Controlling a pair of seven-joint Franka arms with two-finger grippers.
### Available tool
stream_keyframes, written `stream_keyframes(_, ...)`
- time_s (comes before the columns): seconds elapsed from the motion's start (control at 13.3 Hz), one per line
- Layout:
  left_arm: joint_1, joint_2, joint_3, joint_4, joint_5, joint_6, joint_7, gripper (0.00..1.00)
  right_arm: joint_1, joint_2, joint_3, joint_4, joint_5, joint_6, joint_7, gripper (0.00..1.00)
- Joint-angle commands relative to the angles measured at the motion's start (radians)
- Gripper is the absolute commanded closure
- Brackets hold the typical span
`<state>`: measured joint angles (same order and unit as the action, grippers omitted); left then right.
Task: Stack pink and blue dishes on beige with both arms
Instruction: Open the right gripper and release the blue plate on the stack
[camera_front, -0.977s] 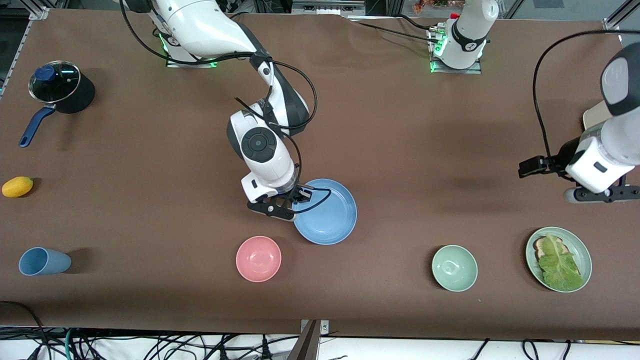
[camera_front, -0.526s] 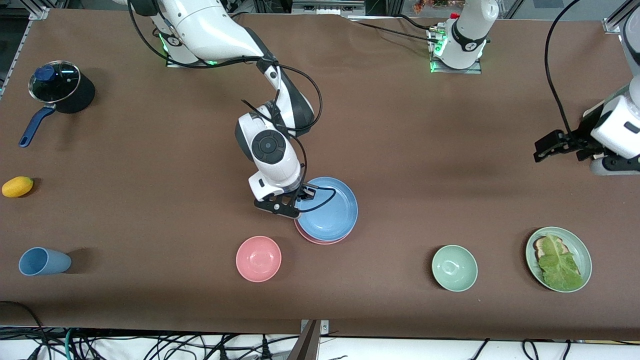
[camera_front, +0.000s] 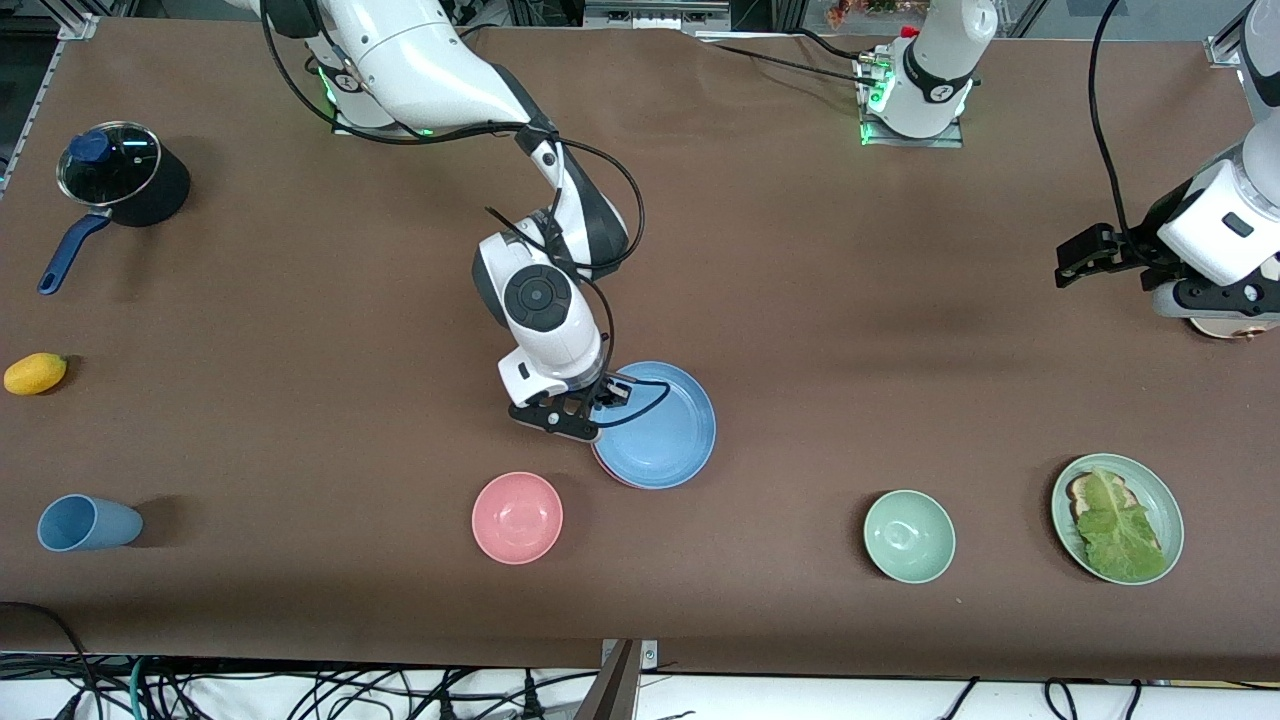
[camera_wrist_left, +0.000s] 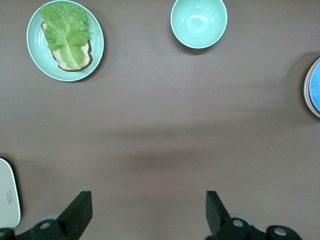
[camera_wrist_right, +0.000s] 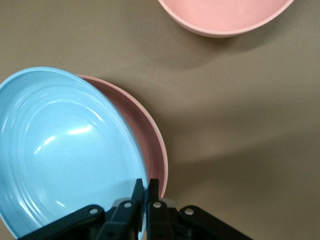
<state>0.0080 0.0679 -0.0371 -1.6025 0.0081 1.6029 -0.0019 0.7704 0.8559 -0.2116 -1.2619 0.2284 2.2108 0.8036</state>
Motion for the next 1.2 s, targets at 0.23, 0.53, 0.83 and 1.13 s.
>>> stream_keyframes(0.23,-0.003,-0.026,0.003,-0.013,0.003,-0.021,0.033,0.0,-0.003,-0.003,-0.003,0.002,-0.003,0.007,0.003,0.23)
stream_keyframes(0.53,-0.003,-0.025,0.005,-0.011,0.001,-0.018,0.034,0.0,-0.006,-0.041,-0.024,0.012,-0.009,-0.069,-0.004,0.0)
stream_keyframes(0.83,0.004,-0.017,0.011,-0.01,0.003,0.009,0.043,0.0,-0.017,-0.142,-0.135,0.004,-0.004,-0.204,-0.122,0.0)
stream_keyframes(1.13,0.006,-0.013,0.013,-0.001,0.0,0.005,0.042,0.0,-0.025,-0.244,-0.221,-0.004,-0.003,-0.397,-0.199,0.0)
